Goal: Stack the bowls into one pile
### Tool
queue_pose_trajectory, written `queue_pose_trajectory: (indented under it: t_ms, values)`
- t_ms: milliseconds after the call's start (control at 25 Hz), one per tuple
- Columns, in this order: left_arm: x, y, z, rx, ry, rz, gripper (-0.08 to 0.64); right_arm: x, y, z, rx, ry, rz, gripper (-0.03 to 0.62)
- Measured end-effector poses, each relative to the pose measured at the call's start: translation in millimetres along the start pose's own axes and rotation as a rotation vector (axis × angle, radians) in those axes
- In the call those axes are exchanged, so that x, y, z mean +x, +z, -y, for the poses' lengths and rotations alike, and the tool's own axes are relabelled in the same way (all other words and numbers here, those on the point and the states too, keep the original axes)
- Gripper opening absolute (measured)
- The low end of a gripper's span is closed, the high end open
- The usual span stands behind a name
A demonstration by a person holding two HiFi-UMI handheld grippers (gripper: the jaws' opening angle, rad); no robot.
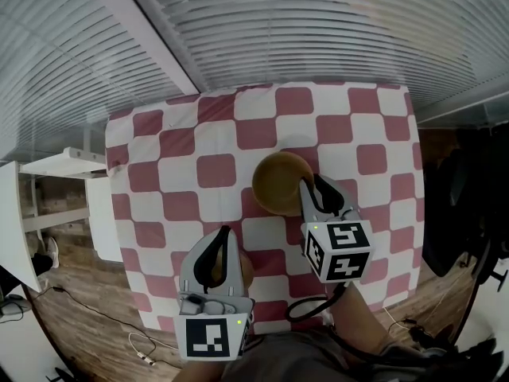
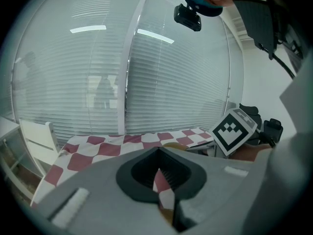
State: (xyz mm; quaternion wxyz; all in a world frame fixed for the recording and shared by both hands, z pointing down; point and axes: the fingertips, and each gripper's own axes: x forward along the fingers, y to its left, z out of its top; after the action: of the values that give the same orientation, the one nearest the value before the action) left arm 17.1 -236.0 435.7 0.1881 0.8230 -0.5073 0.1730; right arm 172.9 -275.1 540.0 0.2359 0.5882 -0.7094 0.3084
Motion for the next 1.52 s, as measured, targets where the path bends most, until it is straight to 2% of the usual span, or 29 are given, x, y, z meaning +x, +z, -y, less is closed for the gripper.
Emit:
queue_pose_trajectory:
  t_ms: [200,360,720,920,1120,1280,1400,1520]
  values:
    - [1,-1,-6,0.01,0.012,0.0,0.0,6,0,5,-0.003,-0.014,-0.006,0.093]
    - [-2,-2,-8,0.013,0.022,-0.002,0.0,6,3,4,0.012,-0.005,0.008,0.055]
    - [-40,15,-19,0.013,0.058,0.074,0.0,-24,28,-17,0.04,0.037,0.079,0.044]
    - [-79,27,-28,0.02,0.094,0.133,0.0,-52,48,-49,0.05,0.099,0.135,0.044]
    - [-119,38,-38,0.031,0.126,0.2,0.0,-78,68,-91,0.009,0.164,0.197,0.044]
    - [-152,33,-45,0.027,0.149,0.191,0.0,-99,67,-120,-0.013,0.191,0.22,0.044]
    - [-172,34,-47,0.027,0.15,0.239,0.0,-111,61,-135,-0.021,0.201,0.226,0.044]
    - [-188,28,-50,0.026,0.165,0.234,0.0,-120,49,-147,-0.029,0.21,0.222,0.044]
